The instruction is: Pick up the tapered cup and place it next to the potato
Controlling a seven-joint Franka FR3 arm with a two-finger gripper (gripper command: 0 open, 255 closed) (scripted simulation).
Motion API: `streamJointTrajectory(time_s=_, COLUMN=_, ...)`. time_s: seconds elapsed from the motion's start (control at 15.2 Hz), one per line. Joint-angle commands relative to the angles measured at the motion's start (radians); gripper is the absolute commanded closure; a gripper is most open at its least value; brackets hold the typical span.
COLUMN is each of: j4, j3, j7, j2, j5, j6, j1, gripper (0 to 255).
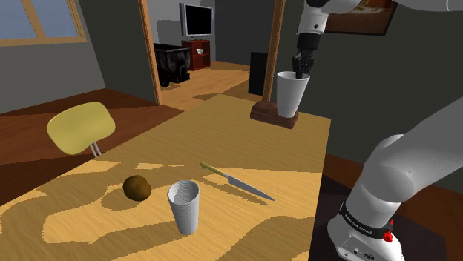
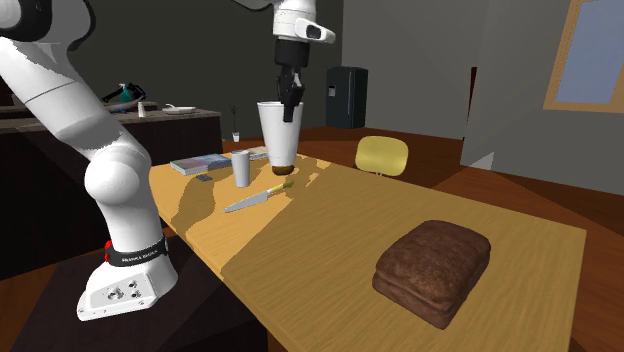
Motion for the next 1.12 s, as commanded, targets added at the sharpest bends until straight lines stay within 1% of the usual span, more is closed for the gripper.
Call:
streamJointTrajectory(time_s=0.0, j4=-0.016, j3=0.039, j7=0.054, j2=-0.009, j5=0.019, j6=0.01, j1=0.016, gripper=255)
streamJointTrajectory(time_s=0.53, j4=-0.028, j3=0.182, j7=0.246, j2=-0.002, j5=0.097, j6=0.046, j1=0.084, gripper=255)
streamJointTrajectory(time_s=1.06, j4=0.03, j3=0.318, j7=0.431, j2=0.074, j5=0.163, j6=0.089, j1=0.152, gripper=255)
